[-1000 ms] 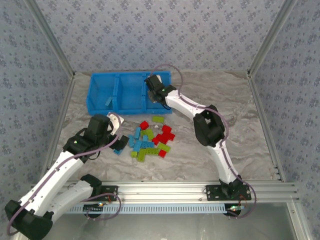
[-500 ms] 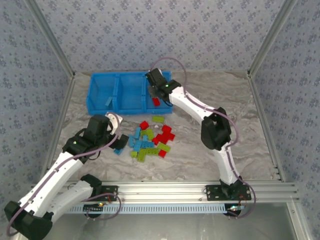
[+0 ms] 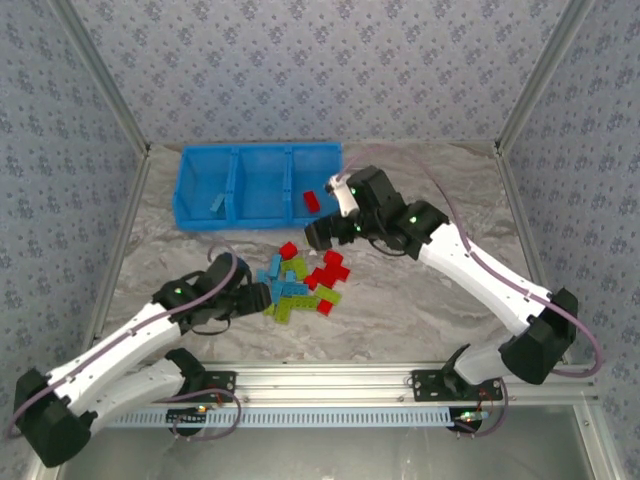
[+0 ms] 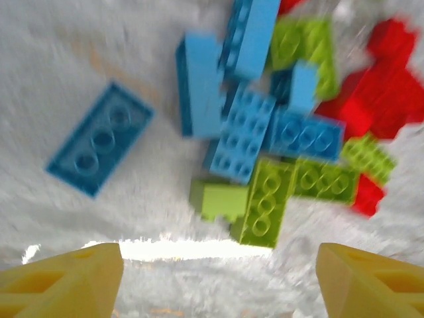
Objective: Sort the legos into containers by color
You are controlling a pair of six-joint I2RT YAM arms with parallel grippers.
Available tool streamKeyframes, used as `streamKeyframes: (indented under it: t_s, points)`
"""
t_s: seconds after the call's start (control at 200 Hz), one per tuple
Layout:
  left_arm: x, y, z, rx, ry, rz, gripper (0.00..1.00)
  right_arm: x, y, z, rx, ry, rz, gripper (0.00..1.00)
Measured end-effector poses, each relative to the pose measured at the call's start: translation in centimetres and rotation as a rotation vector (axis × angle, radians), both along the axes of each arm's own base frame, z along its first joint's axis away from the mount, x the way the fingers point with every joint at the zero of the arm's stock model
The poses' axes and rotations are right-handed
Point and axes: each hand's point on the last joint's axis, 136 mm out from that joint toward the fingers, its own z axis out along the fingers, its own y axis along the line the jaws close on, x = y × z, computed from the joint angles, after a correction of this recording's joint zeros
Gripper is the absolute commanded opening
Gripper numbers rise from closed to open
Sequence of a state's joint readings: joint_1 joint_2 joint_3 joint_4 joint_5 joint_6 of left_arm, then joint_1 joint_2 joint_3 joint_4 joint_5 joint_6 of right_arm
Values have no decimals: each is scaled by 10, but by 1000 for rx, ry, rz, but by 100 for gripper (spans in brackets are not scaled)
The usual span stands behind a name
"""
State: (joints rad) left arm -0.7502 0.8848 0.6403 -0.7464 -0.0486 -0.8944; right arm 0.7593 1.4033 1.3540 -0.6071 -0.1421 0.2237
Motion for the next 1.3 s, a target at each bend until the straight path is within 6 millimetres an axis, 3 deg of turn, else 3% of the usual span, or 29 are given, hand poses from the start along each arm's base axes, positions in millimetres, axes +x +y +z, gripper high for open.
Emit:
streamKeyframes:
  t_s: [0.175, 0.46, 0.61, 0.884, 1.099, 1.299]
  points:
    - [-1, -22, -33, 42, 73, -34, 59, -22, 6, -47, -47, 139, 47, 100]
    - [9, -25, -66, 145, 110, -53, 54, -19, 9, -59, -61, 178, 30, 100]
    - [16, -25, -66, 163, 79, -54, 47, -19, 9, -59, -59, 179, 27, 100]
    - [24, -27, -63, 161, 40, -47, 45, -18, 9, -59, -58, 181, 19, 100]
    - [28, -29, -64, 157, 27, -43, 31, -18, 9, -59, -53, 188, 11, 100]
    - [24, -24, -48, 136, 8, -39, 30, -20, 10, -58, -51, 190, 11, 100]
